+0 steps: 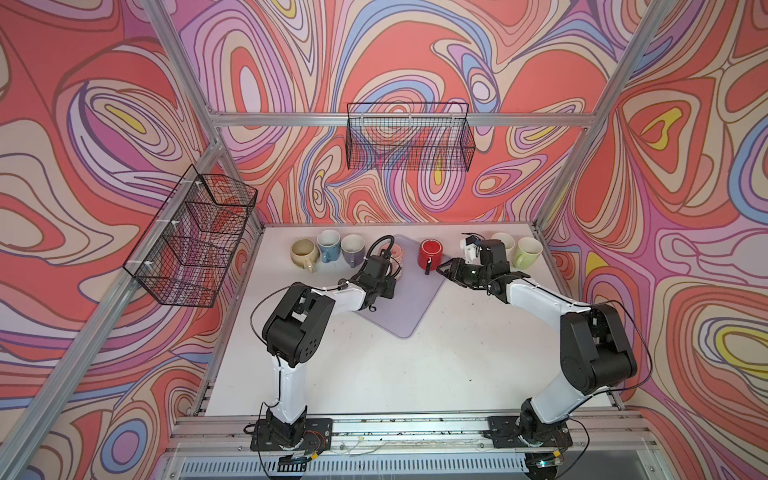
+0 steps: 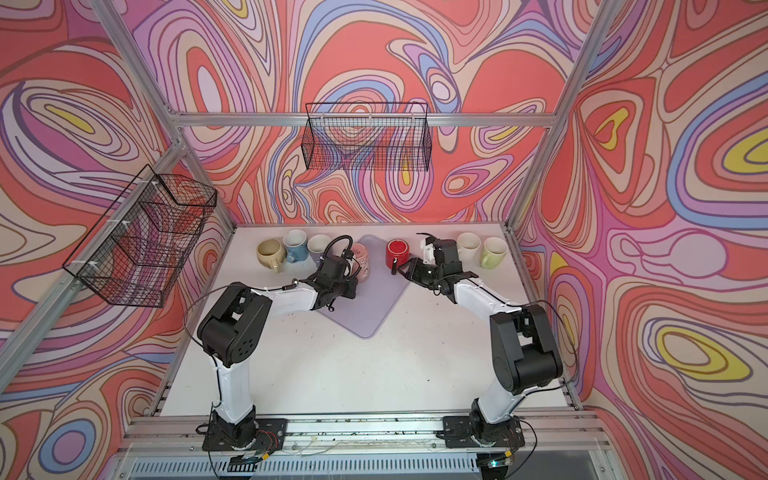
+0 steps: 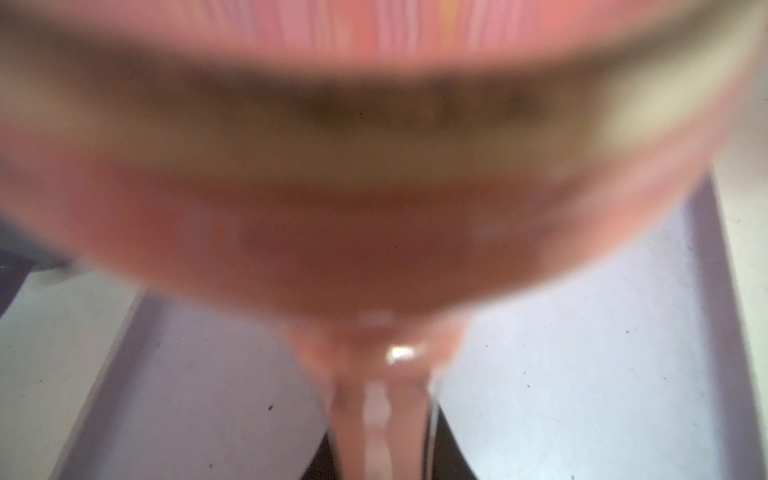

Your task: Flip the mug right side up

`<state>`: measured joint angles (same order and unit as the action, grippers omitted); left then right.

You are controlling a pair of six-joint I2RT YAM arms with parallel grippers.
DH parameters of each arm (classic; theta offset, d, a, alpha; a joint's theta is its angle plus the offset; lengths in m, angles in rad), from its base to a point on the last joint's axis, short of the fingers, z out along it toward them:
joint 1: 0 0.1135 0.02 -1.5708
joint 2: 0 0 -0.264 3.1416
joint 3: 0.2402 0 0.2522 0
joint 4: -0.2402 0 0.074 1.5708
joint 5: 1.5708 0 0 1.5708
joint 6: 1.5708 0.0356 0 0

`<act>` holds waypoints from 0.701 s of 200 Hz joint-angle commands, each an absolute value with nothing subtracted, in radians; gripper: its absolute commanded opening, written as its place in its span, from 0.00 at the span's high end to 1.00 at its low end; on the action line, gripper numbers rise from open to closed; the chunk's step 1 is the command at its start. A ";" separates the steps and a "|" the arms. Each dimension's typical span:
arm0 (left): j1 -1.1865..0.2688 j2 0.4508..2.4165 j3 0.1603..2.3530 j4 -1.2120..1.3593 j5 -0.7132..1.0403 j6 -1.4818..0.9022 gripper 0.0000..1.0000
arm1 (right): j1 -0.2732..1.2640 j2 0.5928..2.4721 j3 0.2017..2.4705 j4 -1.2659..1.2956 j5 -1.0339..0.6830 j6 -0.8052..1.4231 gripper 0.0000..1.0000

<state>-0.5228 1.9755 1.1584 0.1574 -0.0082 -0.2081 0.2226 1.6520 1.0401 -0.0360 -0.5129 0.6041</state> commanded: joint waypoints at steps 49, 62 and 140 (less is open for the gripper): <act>-0.517 1.856 1.192 0.217 0.123 -0.187 1.00 | 0.217 1.649 1.024 -0.013 -0.510 0.605 0.57; -0.512 1.845 1.191 0.228 0.151 -0.199 1.00 | 0.217 1.647 1.023 -0.014 -0.510 0.605 0.57; -0.496 1.803 1.178 0.241 0.201 -0.219 1.00 | 0.217 1.641 1.015 -0.009 -0.509 0.609 0.57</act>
<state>-0.5030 1.8954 1.1580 0.1528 0.1764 -0.2142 0.2230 1.6520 1.0267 -0.0288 -0.5129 0.6056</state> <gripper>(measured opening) 0.201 0.428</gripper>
